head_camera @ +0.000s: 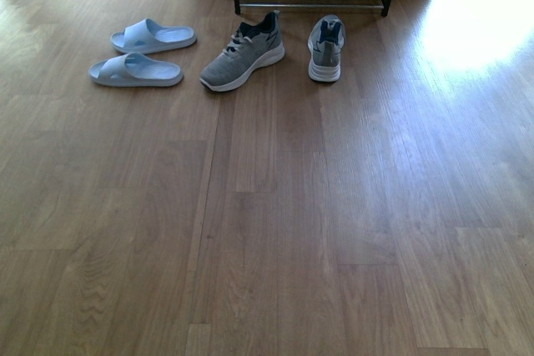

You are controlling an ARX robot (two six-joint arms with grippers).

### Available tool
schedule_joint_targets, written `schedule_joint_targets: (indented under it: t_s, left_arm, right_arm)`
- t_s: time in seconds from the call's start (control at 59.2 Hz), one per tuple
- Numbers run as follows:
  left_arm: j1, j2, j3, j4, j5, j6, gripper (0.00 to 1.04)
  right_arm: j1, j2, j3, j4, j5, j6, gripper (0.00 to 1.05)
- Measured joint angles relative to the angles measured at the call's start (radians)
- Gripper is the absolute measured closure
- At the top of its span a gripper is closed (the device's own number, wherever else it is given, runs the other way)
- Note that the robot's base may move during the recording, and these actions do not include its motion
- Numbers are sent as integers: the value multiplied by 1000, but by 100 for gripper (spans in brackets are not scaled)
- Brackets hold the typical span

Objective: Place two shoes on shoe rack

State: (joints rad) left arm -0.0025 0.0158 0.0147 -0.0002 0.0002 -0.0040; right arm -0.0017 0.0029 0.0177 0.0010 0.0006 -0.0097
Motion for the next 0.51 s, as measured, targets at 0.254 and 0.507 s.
schedule_joint_targets:
  t_s: [0.254,0.507]
  left_arm:
    - [0,0,0,0,0,0,9]
    - [0,0,0,0,0,0,9]
  right_arm:
    - [0,0,0,0,0,0,9]
    - [0,0,0,0,0,0,9]
